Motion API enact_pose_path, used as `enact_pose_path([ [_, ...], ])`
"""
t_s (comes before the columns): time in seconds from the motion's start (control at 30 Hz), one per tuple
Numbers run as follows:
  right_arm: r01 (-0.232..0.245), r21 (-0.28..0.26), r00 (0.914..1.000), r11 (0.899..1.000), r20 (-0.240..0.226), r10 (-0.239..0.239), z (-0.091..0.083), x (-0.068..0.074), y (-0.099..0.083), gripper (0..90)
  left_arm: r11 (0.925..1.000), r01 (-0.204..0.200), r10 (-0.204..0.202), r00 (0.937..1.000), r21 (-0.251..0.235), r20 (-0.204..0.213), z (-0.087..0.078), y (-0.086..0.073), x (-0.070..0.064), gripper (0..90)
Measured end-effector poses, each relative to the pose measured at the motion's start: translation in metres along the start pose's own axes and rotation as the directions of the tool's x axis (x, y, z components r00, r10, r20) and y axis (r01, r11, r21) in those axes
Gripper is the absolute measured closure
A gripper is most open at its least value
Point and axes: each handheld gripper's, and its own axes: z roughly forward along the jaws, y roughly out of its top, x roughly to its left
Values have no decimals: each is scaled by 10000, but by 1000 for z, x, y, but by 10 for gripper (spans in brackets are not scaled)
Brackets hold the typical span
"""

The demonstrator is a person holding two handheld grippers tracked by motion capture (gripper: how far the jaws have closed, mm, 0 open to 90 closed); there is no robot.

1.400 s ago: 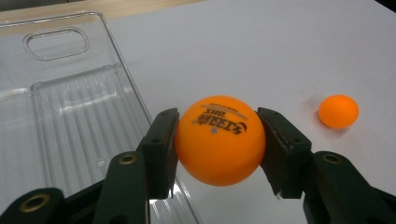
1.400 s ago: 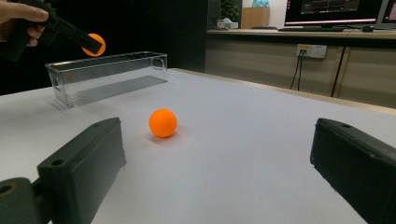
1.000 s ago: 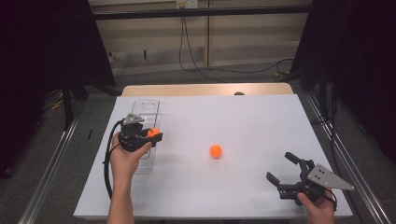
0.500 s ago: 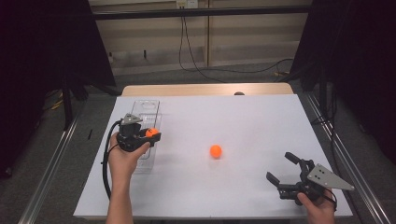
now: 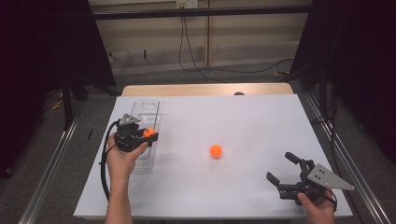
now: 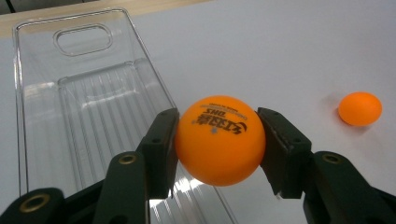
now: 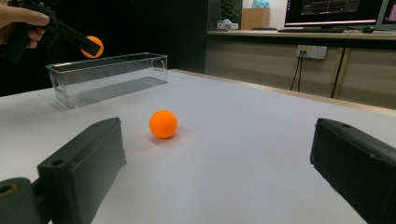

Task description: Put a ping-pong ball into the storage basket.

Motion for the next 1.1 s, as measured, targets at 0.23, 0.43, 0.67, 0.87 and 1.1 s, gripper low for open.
enact_pose_path([
  [0.23, 0, 2, 10000, 10000, 9, 0, 0, 0, 0, 26, 10000, 33, -33, 10000, -24, -90, 0, -2, 3, 508],
  [0.43, 10, 8, 10000, 10000, 11, -10, 0, 0, 0, 26, 9999, 112, -113, 9998, -72, -174, -1, -3, 6, 508],
  [0.67, -6, -3, 10000, 10000, 10, 6, 0, 0, 0, 26, 9999, 96, -97, 9996, -43, -274, 0, -4, 7, 507],
  [0.87, -2, 9, 10000, 10000, 16, 2, 0, 0, 0, 26, 9999, 100, -101, 9994, -26, -316, 0, -6, 10, 508],
  [1.1, 8, 4, 10000, 10000, 0, -8, 0, -1, 0, 26, 9999, 116, -117, 9989, -22, -451, 1, -6, 11, 508],
])
